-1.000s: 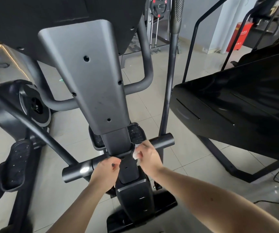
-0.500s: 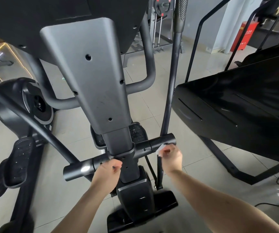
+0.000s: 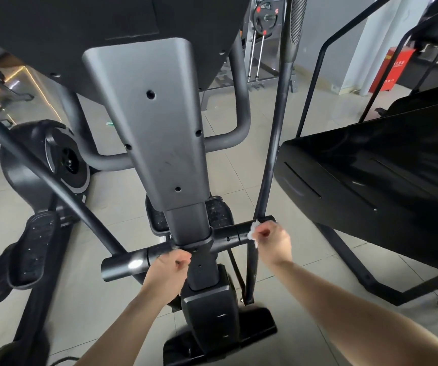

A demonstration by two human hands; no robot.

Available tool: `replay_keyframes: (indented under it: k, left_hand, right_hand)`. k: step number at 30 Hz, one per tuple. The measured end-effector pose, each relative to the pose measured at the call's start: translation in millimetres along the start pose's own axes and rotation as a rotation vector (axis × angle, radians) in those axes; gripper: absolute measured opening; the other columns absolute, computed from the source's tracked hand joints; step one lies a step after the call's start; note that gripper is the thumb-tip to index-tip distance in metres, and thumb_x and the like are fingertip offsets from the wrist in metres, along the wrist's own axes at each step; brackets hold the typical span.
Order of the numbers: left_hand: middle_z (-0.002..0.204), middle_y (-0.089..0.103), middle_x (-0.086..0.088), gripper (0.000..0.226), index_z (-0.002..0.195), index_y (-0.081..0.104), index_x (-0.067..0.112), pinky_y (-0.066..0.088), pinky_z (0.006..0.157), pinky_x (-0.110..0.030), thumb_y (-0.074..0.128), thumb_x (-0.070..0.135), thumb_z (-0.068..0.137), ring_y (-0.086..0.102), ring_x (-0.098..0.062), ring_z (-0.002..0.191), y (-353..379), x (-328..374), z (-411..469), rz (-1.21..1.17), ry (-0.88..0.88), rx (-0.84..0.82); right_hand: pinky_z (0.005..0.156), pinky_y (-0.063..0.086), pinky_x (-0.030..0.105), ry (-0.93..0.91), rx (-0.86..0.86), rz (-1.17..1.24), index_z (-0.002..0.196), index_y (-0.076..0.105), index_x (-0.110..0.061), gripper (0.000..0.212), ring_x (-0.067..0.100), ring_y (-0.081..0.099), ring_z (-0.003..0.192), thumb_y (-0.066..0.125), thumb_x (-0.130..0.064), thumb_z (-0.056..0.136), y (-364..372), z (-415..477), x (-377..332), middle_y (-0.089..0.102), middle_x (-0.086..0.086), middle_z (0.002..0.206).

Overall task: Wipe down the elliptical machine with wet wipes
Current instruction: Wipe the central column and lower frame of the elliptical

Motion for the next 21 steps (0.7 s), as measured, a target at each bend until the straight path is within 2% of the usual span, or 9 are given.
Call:
replay_keyframes:
  k: [2,4,7,11,13,16,19,21]
  left_hand:
    - [0.089,0.074,0.007,0.027,0.098,0.069,0.037,0.051,0.057,-0.014,0.049,0.019,0.098,0.073,-0.016,0.075,-1,0,-2,-0.018,-0.005,0.012]
    - [0.089,0.074,0.007,0.028,0.096,0.069,0.038,0.052,0.059,-0.016,0.05,0.018,0.097,0.073,-0.016,0.074,-4,-2,-3,-0.039,-0.014,0.035]
    - [0.093,0.073,0.012,0.027,0.098,0.069,0.036,0.049,0.062,-0.012,0.051,0.016,0.098,0.073,-0.009,0.074,-8,-7,-6,-0.066,-0.043,0.069]
    - [0.101,0.071,0.017,0.027,0.099,0.07,0.035,0.05,0.072,-0.018,0.052,0.015,0.098,0.071,-0.006,0.084,-11,-14,-8,-0.07,-0.066,0.1]
    - [0.1,0.071,0.017,0.027,0.096,0.07,0.038,0.05,0.069,-0.024,0.053,0.016,0.098,0.071,-0.008,0.086,-11,-18,-8,-0.075,-0.08,0.124]
    - [0.096,0.071,0.015,0.025,0.097,0.07,0.036,0.044,0.058,-0.021,0.054,0.016,0.098,0.072,-0.009,0.085,-10,-21,-9,-0.072,-0.106,0.141]
    - [0.095,0.072,0.013,0.024,0.099,0.07,0.034,0.043,0.056,-0.019,0.054,0.016,0.098,0.071,-0.008,0.082,-9,-20,-9,-0.073,-0.121,0.165]
    - [0.095,0.072,0.014,0.024,0.099,0.069,0.035,0.046,0.057,-0.02,0.054,0.017,0.098,0.072,-0.009,0.079,-7,-19,-9,-0.059,-0.134,0.169]
  right_hand:
    - [0.075,0.043,0.011,-0.099,-0.018,-0.09,0.085,0.069,-0.02,0.02,0.014,0.063,0.094,0.06,-0.006,0.096,-8,8,-6,0.062,-0.003,0.102]
    - [0.087,0.047,0.02,-0.173,-0.036,-0.158,0.087,0.071,-0.015,0.025,0.017,0.061,0.098,0.053,-0.001,0.097,-7,12,-12,0.058,0.0,0.106]
    - [0.093,0.047,0.03,-0.292,-0.065,-0.329,0.086,0.073,-0.013,0.032,0.028,0.057,0.106,0.05,0.007,0.094,7,20,-31,0.056,0.002,0.103]
    - [0.113,0.037,0.034,-0.291,-0.322,-0.577,0.105,0.071,-0.019,0.04,0.025,0.046,0.124,0.05,0.012,0.089,65,17,-57,0.056,0.004,0.123]
    - [0.111,0.036,0.03,-0.34,-0.378,-0.543,0.109,0.071,-0.015,0.037,0.027,0.047,0.123,0.051,0.009,0.089,91,10,-71,0.055,0.009,0.125]
    - [0.103,0.04,0.027,-0.381,-0.354,-0.414,0.11,0.07,-0.005,0.029,0.027,0.05,0.115,0.051,0.007,0.092,108,-6,-77,0.055,0.011,0.117]
    - [0.094,0.048,0.029,-0.443,-0.246,-0.311,0.097,0.066,-0.008,0.021,0.021,0.052,0.1,0.05,0.006,0.095,103,-19,-71,0.054,0.005,0.102]
    - [0.085,0.051,0.027,-0.462,-0.194,-0.21,0.092,0.063,-0.013,0.018,0.015,0.054,0.09,0.052,-0.001,0.098,97,-25,-66,0.051,-0.003,0.099]
Point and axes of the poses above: each hand's wrist, its own z-axis towards the middle knuckle, its own y-axis out of the palm, x = y × z, the point moved 10 cm from there along z, towards the middle knuckle
